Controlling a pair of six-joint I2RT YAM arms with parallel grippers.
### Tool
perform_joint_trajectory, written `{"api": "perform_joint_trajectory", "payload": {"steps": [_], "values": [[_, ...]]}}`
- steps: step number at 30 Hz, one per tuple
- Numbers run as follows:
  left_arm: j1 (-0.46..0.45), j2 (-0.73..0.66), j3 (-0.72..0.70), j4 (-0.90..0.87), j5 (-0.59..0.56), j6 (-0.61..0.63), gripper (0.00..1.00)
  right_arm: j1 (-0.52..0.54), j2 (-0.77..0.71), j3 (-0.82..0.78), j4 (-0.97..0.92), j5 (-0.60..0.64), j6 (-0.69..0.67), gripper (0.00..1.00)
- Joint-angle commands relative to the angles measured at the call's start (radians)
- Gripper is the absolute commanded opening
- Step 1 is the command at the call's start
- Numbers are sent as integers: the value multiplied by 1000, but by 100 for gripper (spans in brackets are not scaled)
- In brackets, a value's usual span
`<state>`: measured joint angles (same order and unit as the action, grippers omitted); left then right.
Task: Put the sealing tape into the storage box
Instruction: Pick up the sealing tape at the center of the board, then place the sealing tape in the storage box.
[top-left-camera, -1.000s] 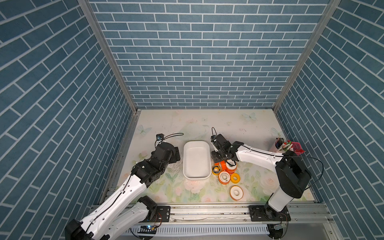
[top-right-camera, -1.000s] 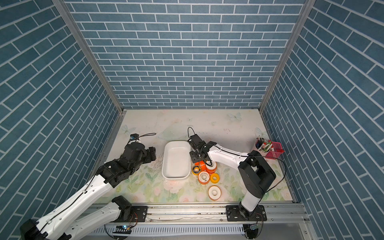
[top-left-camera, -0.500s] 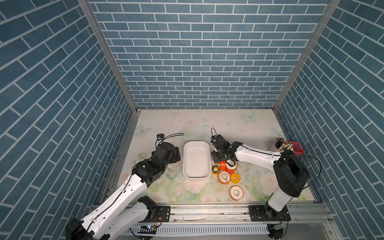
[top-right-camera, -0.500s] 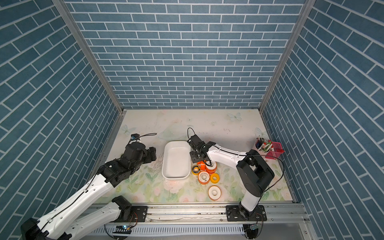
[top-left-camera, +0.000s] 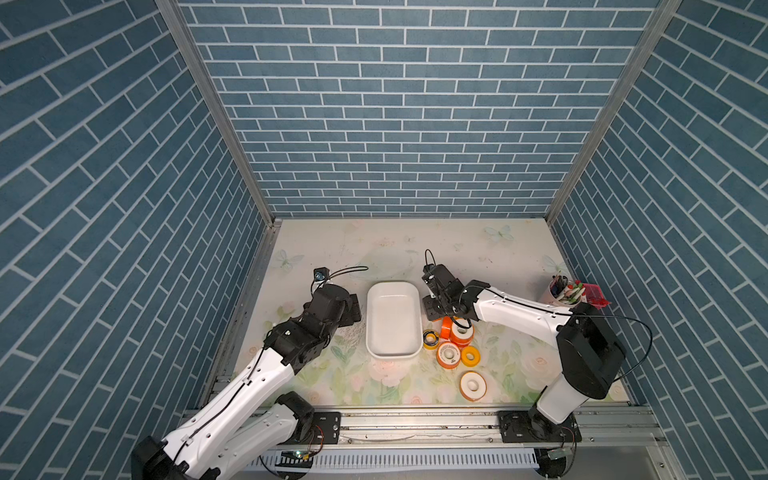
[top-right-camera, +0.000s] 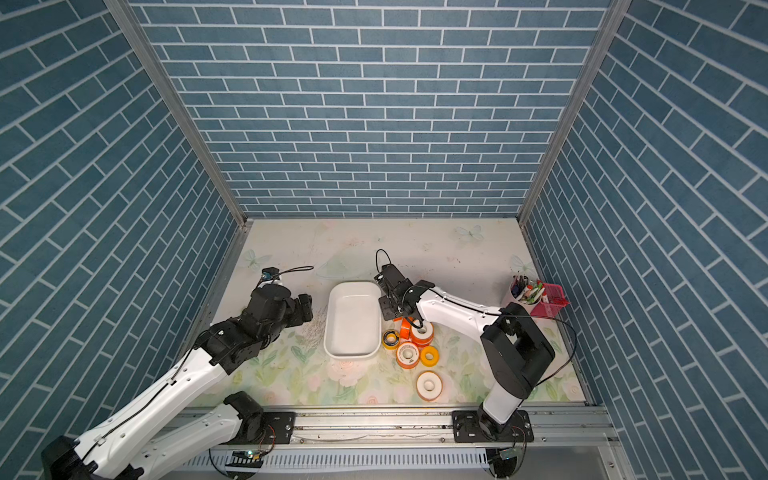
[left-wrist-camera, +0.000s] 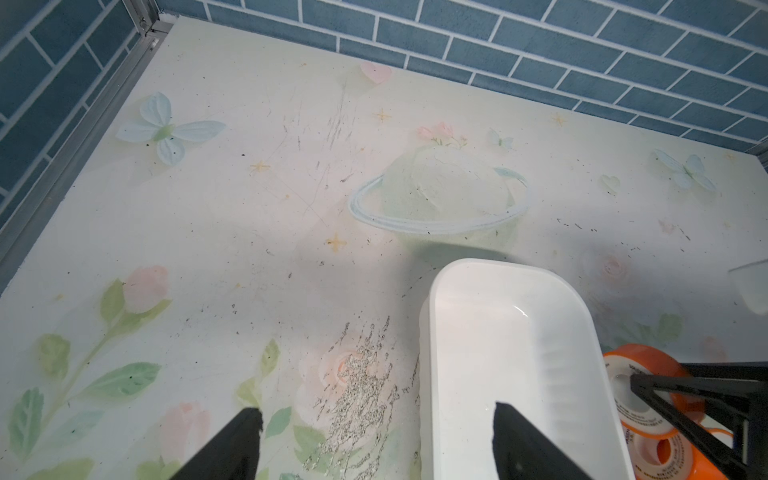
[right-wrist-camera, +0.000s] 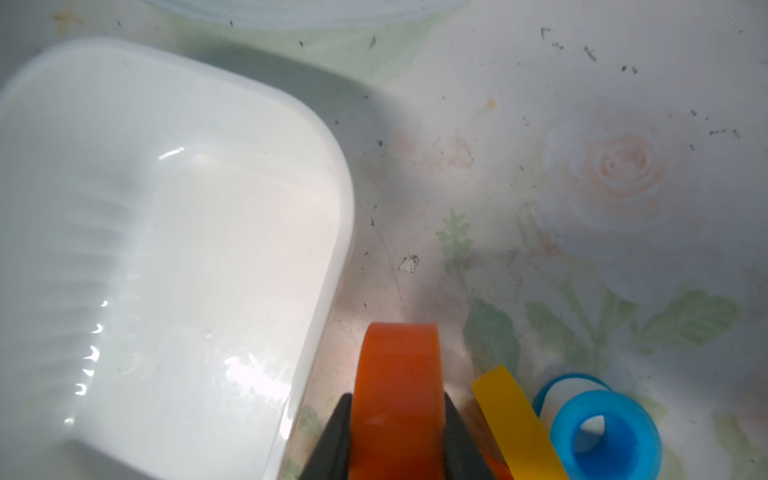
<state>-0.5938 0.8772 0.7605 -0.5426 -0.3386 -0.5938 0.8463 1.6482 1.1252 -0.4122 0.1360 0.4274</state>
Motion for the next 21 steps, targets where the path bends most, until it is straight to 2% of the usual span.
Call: {"api": "perform_joint_trajectory", "payload": {"steps": [1, 7, 12, 15, 21], "values": [[6, -3, -4, -13, -5, 5, 90, 5, -50, 53, -29, 20, 4, 25], [9, -18, -6, -11, -9, 5, 90, 8, -93, 100, -29, -47, -2, 24], [12, -26, -7, -10, -7, 3, 90, 22, -73, 126, 33, -202, 2, 23], [13, -28, -7, -8, -8, 5, 90, 40, -27, 141, 86, -267, 19, 23], [16, -29, -7, -8, -7, 5, 90, 72, 102, 223, 110, -274, 16, 23]]}}
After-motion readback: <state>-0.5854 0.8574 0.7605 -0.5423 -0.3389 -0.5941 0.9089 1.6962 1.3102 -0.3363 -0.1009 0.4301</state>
